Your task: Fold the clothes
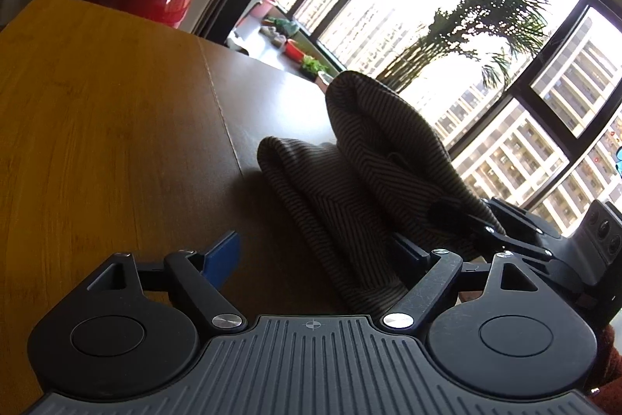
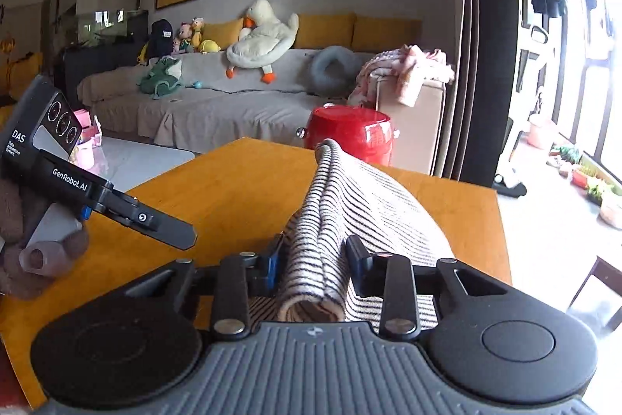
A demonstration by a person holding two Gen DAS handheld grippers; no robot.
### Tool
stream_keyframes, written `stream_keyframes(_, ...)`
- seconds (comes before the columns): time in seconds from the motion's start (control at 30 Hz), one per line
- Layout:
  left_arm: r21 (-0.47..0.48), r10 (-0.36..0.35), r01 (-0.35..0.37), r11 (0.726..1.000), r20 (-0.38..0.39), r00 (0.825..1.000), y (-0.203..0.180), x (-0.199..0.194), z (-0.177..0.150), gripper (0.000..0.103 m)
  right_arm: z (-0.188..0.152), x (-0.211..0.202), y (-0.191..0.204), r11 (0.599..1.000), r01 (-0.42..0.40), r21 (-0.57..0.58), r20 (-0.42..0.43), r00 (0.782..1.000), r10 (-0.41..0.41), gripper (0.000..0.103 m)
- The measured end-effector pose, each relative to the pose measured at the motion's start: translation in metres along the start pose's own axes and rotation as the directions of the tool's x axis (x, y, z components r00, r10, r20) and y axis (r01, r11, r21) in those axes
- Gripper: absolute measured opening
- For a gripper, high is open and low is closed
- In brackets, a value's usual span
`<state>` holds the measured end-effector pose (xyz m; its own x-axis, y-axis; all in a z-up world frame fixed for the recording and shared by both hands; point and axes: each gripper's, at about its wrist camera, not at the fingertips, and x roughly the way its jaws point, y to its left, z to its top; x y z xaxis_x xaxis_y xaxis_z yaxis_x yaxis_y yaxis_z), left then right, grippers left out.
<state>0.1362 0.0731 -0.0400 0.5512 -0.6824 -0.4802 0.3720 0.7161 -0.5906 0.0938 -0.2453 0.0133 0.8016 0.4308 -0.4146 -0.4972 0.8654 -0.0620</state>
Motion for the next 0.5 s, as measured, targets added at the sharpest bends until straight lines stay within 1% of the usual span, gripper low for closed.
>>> stream_keyframes(0.07, -0.015, -0.002, 0.002, 1.000, -0.003, 1.000, 0.002, 0.001, 0.000, 0.087, 0.000, -0.003, 0.006, 0.997, 0.011, -0.082, -0.014, 1.000, -0.012, 0.032)
stream_keyframes(0.17, -0.012, -0.017, 0.017, 1.000, -0.004, 1.000, -0.003, 0.003, 0.005, 0.087, -0.008, 0.005, 0.014, 0.989, -0.033, -0.143, -0.095, 0.995, 0.019, 0.032)
stream_keyframes(0.23, 0.006, -0.027, 0.027, 1.000, 0.004, 1.000, -0.011, 0.003, 0.011, 0.087, -0.022, 0.009, 0.029, 0.978, -0.045, -0.204, -0.134, 0.991, 0.018, 0.033)
stream_keyframes(0.33, 0.050, -0.052, 0.050, 0.998, 0.039, 0.998, -0.032, 0.004, 0.024, 0.087, -0.033, 0.009, 0.048, 0.956, -0.009, -0.292, -0.115, 0.993, -0.026, 0.038)
stream_keyframes(0.4, 0.081, -0.100, 0.095, 0.992, 0.065, 0.993, -0.048, 0.005, 0.033, 0.087, -0.036, 0.010, 0.057, 0.945, 0.009, -0.327, -0.107, 0.993, -0.046, 0.042)
stream_keyframes(0.5, 0.126, -0.158, 0.149, 0.981, 0.065, 0.985, -0.072, 0.021, 0.041, 0.085, -0.036, 0.009, 0.059, 0.943, 0.011, -0.332, -0.106, 0.993, -0.049, 0.045)
